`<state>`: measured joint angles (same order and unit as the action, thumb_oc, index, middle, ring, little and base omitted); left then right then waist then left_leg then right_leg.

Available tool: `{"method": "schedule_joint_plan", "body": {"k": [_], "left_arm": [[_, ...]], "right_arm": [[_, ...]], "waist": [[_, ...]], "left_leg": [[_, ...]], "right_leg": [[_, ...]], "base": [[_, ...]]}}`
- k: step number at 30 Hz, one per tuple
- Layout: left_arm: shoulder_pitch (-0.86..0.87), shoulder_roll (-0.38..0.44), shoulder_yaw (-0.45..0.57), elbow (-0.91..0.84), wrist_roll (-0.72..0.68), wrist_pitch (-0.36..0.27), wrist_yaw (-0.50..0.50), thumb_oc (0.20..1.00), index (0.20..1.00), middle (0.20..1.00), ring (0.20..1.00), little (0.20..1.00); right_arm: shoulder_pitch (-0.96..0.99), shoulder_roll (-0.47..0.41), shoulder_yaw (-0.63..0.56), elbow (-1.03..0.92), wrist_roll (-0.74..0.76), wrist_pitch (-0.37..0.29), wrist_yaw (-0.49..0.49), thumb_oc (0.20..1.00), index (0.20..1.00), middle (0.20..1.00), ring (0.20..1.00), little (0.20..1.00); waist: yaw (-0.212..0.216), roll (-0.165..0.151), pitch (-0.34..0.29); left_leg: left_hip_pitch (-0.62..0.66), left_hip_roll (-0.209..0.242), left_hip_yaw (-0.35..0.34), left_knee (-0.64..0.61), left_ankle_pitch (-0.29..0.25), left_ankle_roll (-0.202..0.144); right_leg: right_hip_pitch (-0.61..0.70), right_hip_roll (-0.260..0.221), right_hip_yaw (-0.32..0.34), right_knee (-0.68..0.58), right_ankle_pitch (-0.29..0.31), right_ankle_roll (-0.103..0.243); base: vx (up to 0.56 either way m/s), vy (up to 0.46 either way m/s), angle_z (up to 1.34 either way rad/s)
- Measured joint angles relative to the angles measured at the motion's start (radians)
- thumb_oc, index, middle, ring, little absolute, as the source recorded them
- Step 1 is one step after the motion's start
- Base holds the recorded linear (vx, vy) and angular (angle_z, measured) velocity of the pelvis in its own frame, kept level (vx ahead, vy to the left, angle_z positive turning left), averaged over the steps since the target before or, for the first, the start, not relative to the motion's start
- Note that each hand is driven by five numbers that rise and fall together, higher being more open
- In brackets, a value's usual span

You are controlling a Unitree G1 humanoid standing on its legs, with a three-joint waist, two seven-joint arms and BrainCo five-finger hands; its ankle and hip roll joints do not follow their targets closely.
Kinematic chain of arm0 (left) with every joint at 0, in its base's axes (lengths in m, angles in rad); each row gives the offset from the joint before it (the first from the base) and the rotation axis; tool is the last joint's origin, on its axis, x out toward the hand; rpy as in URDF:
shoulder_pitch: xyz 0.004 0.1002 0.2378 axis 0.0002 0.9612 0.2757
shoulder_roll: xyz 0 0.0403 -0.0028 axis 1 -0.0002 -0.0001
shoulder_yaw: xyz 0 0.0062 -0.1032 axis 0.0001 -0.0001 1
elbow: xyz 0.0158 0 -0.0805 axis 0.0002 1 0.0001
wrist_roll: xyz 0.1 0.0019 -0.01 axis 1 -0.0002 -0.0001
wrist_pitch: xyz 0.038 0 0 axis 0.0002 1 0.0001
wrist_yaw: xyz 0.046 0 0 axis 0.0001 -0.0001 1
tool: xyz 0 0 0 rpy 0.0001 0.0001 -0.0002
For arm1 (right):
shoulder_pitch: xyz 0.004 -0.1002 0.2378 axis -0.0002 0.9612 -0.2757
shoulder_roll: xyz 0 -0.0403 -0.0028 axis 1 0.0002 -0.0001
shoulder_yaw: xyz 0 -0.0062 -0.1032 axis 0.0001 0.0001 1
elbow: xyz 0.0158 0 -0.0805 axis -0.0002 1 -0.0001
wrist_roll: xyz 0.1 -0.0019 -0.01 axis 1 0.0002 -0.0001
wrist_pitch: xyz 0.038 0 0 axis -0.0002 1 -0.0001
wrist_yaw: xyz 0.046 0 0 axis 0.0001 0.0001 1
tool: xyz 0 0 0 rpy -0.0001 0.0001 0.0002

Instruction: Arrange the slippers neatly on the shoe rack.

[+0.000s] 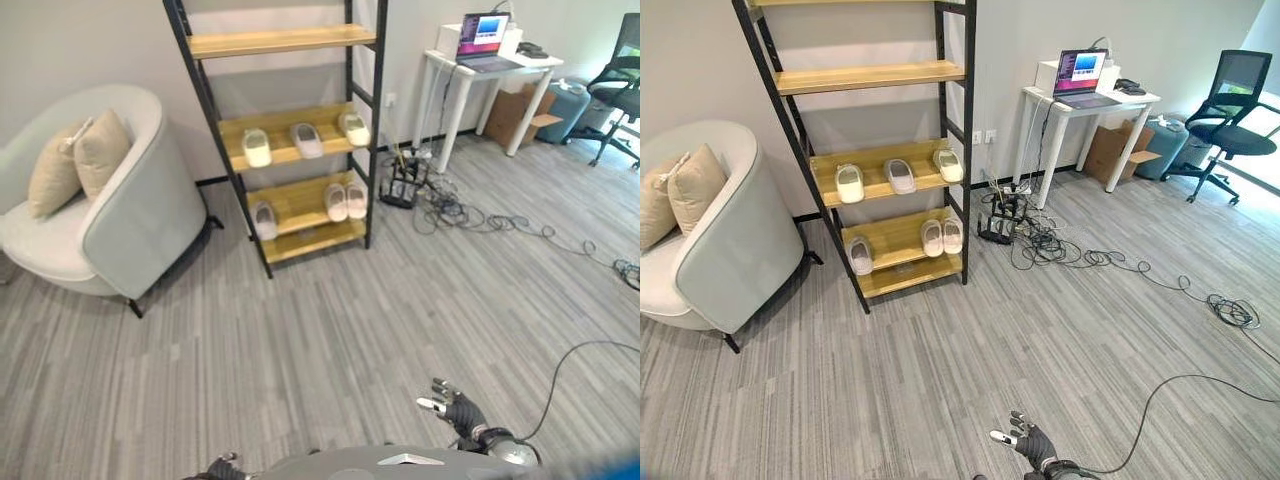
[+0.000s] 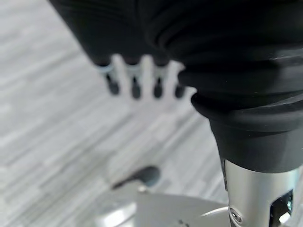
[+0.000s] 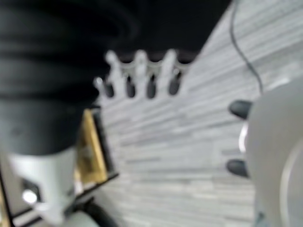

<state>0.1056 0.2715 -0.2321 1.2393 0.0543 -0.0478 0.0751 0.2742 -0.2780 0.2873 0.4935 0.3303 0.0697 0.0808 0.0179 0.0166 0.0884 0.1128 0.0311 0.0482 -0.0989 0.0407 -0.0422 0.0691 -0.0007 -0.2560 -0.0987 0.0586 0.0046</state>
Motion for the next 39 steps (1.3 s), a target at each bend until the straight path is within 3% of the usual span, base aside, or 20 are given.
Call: {"method": "schedule_joint_plan", "body": {"k": [9, 18, 19, 20, 21, 22, 24, 25, 26, 27, 28, 29, 30, 31, 33, 34, 35, 36, 37, 39], "left_arm": [[-0.009, -0.023, -0.003, -0.028, -0.004, -0.001, 0.038, 1.0, 1.0, 1.0, 1.0, 1.0], [-0.015, -0.018, 0.0, -0.043, 0.0, -0.015, 0.042, 1.0, 1.0, 1.0, 1.0, 1.0], [-0.017, -0.016, 0.001, -0.043, 0.0, -0.017, 0.042, 1.0, 1.0, 1.0, 1.0, 1.0], [-0.03, -0.007, 0.011, -0.06, -0.001, -0.025, 0.043, 1.0, 1.0, 1.0, 1.0, 1.0], [-0.052, 0.002, 0.041, -0.071, -0.006, -0.034, 0.044, 1.0, 1.0, 1.0, 1.0, 1.0], [-0.062, 0.006, 0.041, -0.077, -0.011, -0.037, 0.045, 1.0, 1.0, 1.0, 1.0, 1.0], [-0.053, 0.008, 0.046, -0.08, -0.033, -0.037, 0.043, 1.0, 1.0, 1.0, 1.0, 1.0], [-0.05, -0.011, 0.047, -0.089, -0.046, -0.038, 0.048, 1.0, 1.0, 1.0, 1.0, 1.0], [-0.061, -0.051, 0.049, -0.09, -0.071, -0.047, 0.055, 1.0, 1.0, 1.0, 1.0, 1.0], [-0.064, -0.037, 0.046, -0.121, -0.083, -0.056, 0.054, 1.0, 1.0, 1.0, 1.0, 1.0], [-0.088, -0.038, 0.044, -0.093, -0.087, -0.038, 0.061, 1.0, 1.0, 1.0, 1.0, 1.0], [-0.09, -0.034, 0.035, -0.085, -0.084, -0.036, 0.055, 1.0, 1.0, 1.0, 1.0, 1.0], [-0.087, -0.027, 0.049, -0.065, -0.084, -0.033, 0.057, 1.0, 1.0, 1.0, 1.0, 1.0], [-0.075, -0.021, 0.061, -0.062, -0.084, -0.032, 0.056, 1.0, 1.0, 1.0, 1.0, 1.0], [-0.076, -0.014, 0.118, -0.002, -0.086, -0.028, 0.063, 1.0, 1.0, 1.0, 1.0, 1.0], [-0.055, -0.006, 0.116, 0.001, -0.085, -0.027, 0.063, 1.0, 1.0, 1.0, 1.0, 1.0], [-0.051, 0.005, 0.118, 0.003, -0.085, -0.027, 0.063, 1.0, 1.0, 1.0, 1.0, 1.0], [-0.064, 0.012, 0.123, 0.004, -0.085, -0.027, 0.063, 1.0, 1.0, 1.0, 1.0, 1.0], [-0.079, 0.014, 0.122, 0.02, -0.085, -0.025, 0.059, 1.0, 1.0, 1.0, 1.0, 1.0], [-0.107, 0.02, 0.115, 0.003, -0.085, -0.035, 0.059, 1.0, 1.0, 1.0, 1.0, 1.0]], "right_arm": [[-0.002, -0.018, -0.004, -0.073, 0.041, -0.001, -0.035, 1.0, 1.0, 1.0, 1.0, 1.0], [-0.007, -0.098, -0.122, -0.289, 0.042, -0.022, -0.094, 1.0, 1.0, 1.0, 1.0, 1.0], [-0.011, -0.098, -0.124, -0.298, 0.041, -0.022, -0.098, 1.0, 1.0, 1.0, 1.0, 1.0], [-0.021, -0.099, -0.129, -0.319, 0.037, -0.022, -0.106, 1.0, 1.0, 1.0, 1.0, 1.0], [-0.041, -0.117, -0.133, -0.348, 0.016, -0.021, -0.114, 1.0, 1.0, 1.0, 1.0, 1.0], [-0.039, -0.127, -0.141, -0.364, 0.0, -0.022, -0.115, 1.0, 1.0, 1.0, 1.0, 1.0], [-0.067, -0.126, -0.139, -0.371, -0.018, -0.02, -0.125, 1.0, 1.0, 1.0, 1.0, 1.0], [-0.083, -0.128, -0.146, -0.359, -0.031, -0.018, -0.133, 1.0, 1.0, 1.0, 1.0, 1.0], [-0.135, -0.147, -0.146, -0.341, -0.048, -0.016, -0.136, 1.0, 1.0, 1.0, 1.0, 1.0], [-0.18, -0.143, -0.135, -0.341, -0.051, -0.008, -0.136, 1.0, 1.0, 1.0, 1.0, 1.0], [-0.229, -0.135, -0.116, -0.327, -0.059, -0.006, -0.132, 1.0, 1.0, 1.0, 1.0, 1.0], [-0.258, -0.126, -0.095, -0.324, -0.065, -0.001, -0.135, 1.0, 1.0, 1.0, 1.0, 1.0], [-0.331, -0.122, -0.024, -0.331, -0.092, 0.001, -0.122, 1.0, 1.0, 1.0, 1.0, 1.0], [-0.347, -0.112, -0.01, -0.343, -0.102, 0.002, -0.116, 1.0, 1.0, 1.0, 1.0, 1.0], [-0.332, -0.101, 0.016, -0.361, -0.137, 0.003, -0.102, 1.0, 1.0, 1.0, 1.0, 1.0], [-0.298, -0.096, 0.02, -0.378, -0.14, 0.002, -0.096, 1.0, 1.0, 1.0, 1.0, 1.0], [-0.282, -0.087, 0.019, -0.381, -0.142, 0.004, -0.09, 1.0, 1.0, 1.0, 1.0, 1.0], [-0.28, -0.082, 0.027, -0.373, -0.15, 0.005, -0.086, 1.0, 1.0, 1.0, 1.0, 1.0], [-0.27, -0.069, 0.057, -0.377, -0.169, 0.023, -0.076, 1.0, 1.0, 1.0, 1.0, 1.0], [-0.257, -0.059, 0.058, -0.393, -0.177, 0.025, -0.062, 1.0, 1.0, 1.0, 1.0, 1.0]], "waist": [[-0.011, 0.023, 0.012], [-0.029, 0.02, 0.039], [-0.028, 0.015, 0.044], [-0.024, -0.003, 0.064], [0.005, -0.024, 0.117], [0.006, -0.03, 0.127], [0.012, -0.018, 0.137], [0.031, -0.013, 0.138], [0.077, 0.051, 0.139], [0.101, 0.042, 0.147], [0.1, 0.054, 0.163], [0.122, 0.038, 0.162], [0.166, 0.012, 0.162], [0.177, -0.012, 0.156], [0.189, -0.052, 0.11], [0.189, -0.071, 0.062], [0.182, -0.101, 0.054], [0.178, -0.122, 0.055], [0.163, -0.123, 0.052], [0.141, -0.118, 0.053]], "left_leg": [[-0.014, 0.005, 0.016, 0.0, 0.008, -0.012], [-0.007, 0.018, 0.029, 0.027, -0.019, -0.015], [-0.026, 0.021, 0.029, 0.06, -0.033, -0.024], [-0.088, 0.024, 0.025, 0.189, -0.067, -0.047], [-0.211, 0.022, 0.033, 0.438, -0.064, -0.074], [-0.268, 0.031, 0.042, 0.514, -0.068, -0.084], [-0.292, 0.042, 0.032, 0.468, -0.058, -0.095], [-0.314, 0.014, 0.025, 0.427, -0.06, -0.092], [-0.325, 0.036, -0.023, 0.258, -0.057, -0.102], [-0.335, 0.013, -0.057, 0.146, -0.05, -0.115], [-0.337, 0.008, -0.071, 0.052, -0.04, -0.117], [-0.355, -0.006, -0.059, -0.003, -0.034, -0.115], [-0.394, -0.007, -0.061, -0.002, -0.02, -0.104], [-0.39, -0.012, -0.064, 0.008, -0.01, -0.09], [-0.393, -0.028, -0.063, 0.137, -0.012, -0.048], [-0.369, -0.03, -0.065, 0.138, -0.02, -0.04], [-0.358, -0.054, -0.057, 0.141, 0.03, -0.013], [-0.344, -0.066, -0.044, 0.144, 0.039, 0.004], [-0.299, -0.061, -0.029, 0.151, 0.08, 0.086], [-0.257, -0.101, -0.036, 0.195, 0.001, 0.132]], "right_leg": [[-0.017, 0.002, 0.003, 0.0, 0.003, 0.004], [0.005, 0.018, 0.022, 0.0, -0.007, -0.012], [0.001, 0.019, 0.022, 0.0, -0.01, -0.016], [-0.012, 0.016, 0.029, 0.002, -0.019, -0.043], [0.003, 0.003, 0.026, 0.001, -0.019, -0.071], [-0.003, -0.008, 0.014, 0.001, -0.015, -0.077], [-0.002, -0.008, 0.014, -0.001, -0.035, -0.081], [-0.022, -0.016, 0.057, -0.003, -0.082, -0.026], [-0.074, 0.007, 0.014, 0.134, -0.147, -0.017], [-0.102, -0.054, -0.02, 0.36, -0.241, -0.016], [-0.031, -0.033, 0.021, 0.305, -0.316, -0.024], [-0.023, -0.036, 0.045, 0.287, -0.323, -0.036], [-0.017, -0.043, 0.121, 0.276, -0.321, -0.044], [-0.013, -0.049, 0.152, 0.275, -0.318, -0.049], [0.018, -0.095, 0.167, 0.269, -0.341, -0.015], [0.027, -0.103, 0.173, 0.254, -0.357, 0.005], [0.055, -0.128, 0.171, 0.25, -0.364, 0.03], [0.043, -0.142, 0.165, 0.309, -0.355, 0.073], [-0.097, -0.177, 0.156, 0.66, -0.296, 0.169], [-0.18, -0.246, 0.168, 0.861, -0.253, 0.217]], "base": [[0.01, -0.028, -0.03], [0.02, -0.103, -0.05], [0.03, -0.156, 0.06], [0.06, -0.078, 0.07], [0.16, -0.108, 0.07], [0.19, -0.014, 0.0], [0.3, 0.015, -0.04], [0.33, 0.036, -0.39], [0.39, 0.059, -0.56], [0.41, 0.075, -0.18], [0.58, 0.149, 0.09], [0.72, 0.226, -0.28], [0.74, 0.275, -0.82], [0.45, 0.187, -0.91], [0.3, 0.164, -0.56], [0.36, 0.249, -0.31], [0.3, 0.258, -0.21], [0.3, 0.313, -0.33], [0.36, 0.327, -0.29], [0.36, 0.273, 0.08]]}}
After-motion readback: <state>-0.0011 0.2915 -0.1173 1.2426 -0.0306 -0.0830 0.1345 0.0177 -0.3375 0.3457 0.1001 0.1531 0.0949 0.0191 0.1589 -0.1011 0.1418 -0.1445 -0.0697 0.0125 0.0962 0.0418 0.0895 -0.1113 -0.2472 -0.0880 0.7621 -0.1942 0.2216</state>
